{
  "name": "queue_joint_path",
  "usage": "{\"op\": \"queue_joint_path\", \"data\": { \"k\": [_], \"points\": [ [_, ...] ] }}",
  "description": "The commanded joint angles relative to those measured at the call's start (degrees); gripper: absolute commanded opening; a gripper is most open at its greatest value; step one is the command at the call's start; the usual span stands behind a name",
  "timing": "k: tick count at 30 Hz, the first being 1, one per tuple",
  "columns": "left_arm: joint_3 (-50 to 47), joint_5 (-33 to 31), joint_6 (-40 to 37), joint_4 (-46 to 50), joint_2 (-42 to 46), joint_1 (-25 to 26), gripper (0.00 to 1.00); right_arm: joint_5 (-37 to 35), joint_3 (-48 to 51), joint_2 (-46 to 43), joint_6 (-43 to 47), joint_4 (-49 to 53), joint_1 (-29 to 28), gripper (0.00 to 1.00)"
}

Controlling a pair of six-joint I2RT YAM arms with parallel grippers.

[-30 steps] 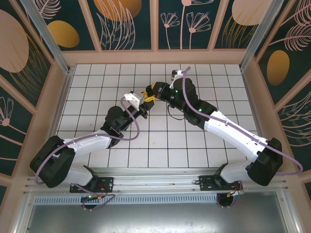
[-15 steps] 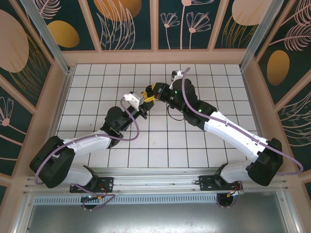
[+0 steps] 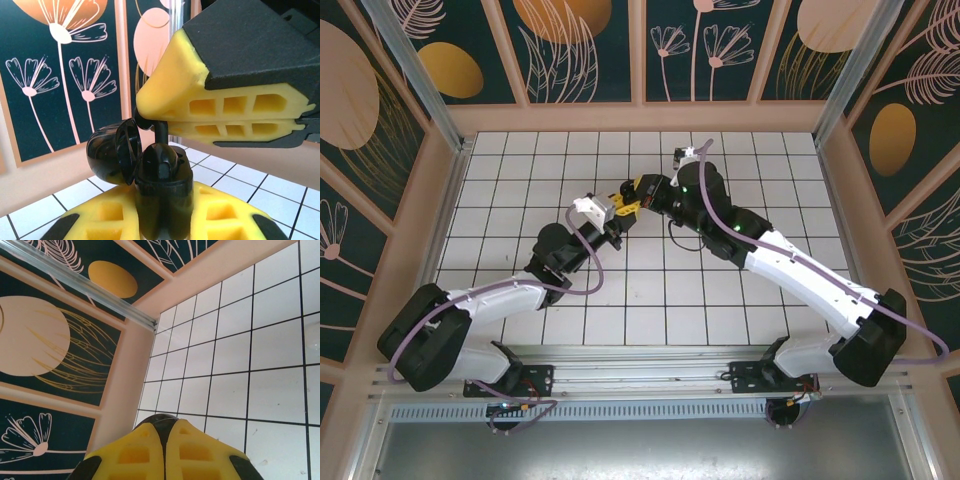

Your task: Insert the wireless bluetooth earbuds into the charging case

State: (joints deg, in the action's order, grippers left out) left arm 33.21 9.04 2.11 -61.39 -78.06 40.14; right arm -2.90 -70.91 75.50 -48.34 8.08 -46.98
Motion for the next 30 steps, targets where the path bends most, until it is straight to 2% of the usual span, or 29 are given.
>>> {"op": "queue_joint_path", "data": {
  "k": [1,10,23,30],
  "points": [
    [-0.1,1.0,-0.9,-4.2,1.7,0.3,0.09,1.8,-2.7,-0.7,1.6,3.6,-0.6,0.06],
    [0.0,0.4,-1.2,-3.6,2.8,0.3,0.09,5.8,-1.6,0.8,1.8,5.0,-1.0,0.06],
    [-0.1,-0.8,-2.8,-1.9,4.3,0.2,0.09,6.2,-5.4,3.0,8.6,12.4,-2.6,0.06],
    [-0.5,-0.3,-2.0,-2.5,4.9,0.3,0.09,7.9,-1.6,0.0,12.8,7.6,-2.5,0.06]
  ]
}}
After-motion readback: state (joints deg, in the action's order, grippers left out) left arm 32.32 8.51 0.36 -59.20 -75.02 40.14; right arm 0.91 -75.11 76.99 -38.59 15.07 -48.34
